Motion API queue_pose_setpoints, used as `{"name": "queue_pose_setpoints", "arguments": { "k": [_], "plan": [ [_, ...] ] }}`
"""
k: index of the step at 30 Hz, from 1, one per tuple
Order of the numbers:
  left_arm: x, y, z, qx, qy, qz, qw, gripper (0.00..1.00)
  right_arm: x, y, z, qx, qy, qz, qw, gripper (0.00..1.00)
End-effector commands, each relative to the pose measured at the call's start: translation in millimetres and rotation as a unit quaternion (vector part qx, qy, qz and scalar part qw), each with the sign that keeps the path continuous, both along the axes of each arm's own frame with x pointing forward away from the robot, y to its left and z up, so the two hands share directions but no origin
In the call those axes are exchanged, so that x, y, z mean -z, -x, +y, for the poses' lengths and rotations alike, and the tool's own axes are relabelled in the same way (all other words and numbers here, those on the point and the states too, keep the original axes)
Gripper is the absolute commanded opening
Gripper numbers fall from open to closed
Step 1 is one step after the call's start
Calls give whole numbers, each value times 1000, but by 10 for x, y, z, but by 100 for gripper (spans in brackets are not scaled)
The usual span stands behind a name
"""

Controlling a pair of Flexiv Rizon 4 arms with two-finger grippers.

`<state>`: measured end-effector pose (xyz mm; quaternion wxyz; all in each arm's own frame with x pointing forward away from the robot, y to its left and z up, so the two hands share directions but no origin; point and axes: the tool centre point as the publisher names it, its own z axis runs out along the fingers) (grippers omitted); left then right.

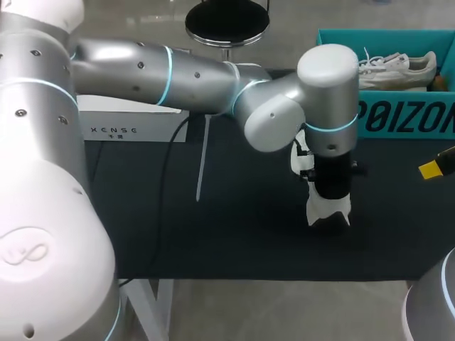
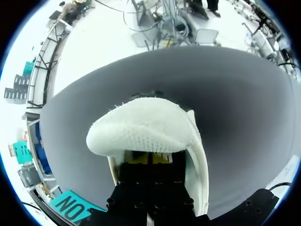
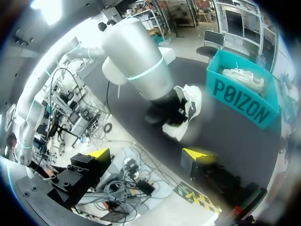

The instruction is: Take the shoe out of the shoebox, open the shoe tongue, remove and reinsert the insole, then place the shoe into the shoebox

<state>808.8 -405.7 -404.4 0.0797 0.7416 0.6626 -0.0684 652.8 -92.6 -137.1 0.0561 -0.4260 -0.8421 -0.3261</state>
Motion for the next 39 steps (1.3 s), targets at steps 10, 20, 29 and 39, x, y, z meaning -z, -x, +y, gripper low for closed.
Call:
{"name": "queue_pose_setpoints", "arguments": {
  "k": [10, 20, 29, 39],
  "plan": [
    [13, -120, 34, -43, 11, -17, 999, 0, 29, 112, -11, 12, -10, -18, 1000, 100],
    [-277, -219, 158, -65, 22, -30, 997, 0, 29, 112, -11, 12, -10, -18, 1000, 100],
    [-754, -377, 197, -81, 56, -53, 994, 0, 29, 112, -11, 12, -10, -18, 1000, 100],
    [-1054, -625, 276, -92, 74, -80, 990, 0, 29, 112, -11, 12, -10, -18, 1000, 100]
  ]
}}
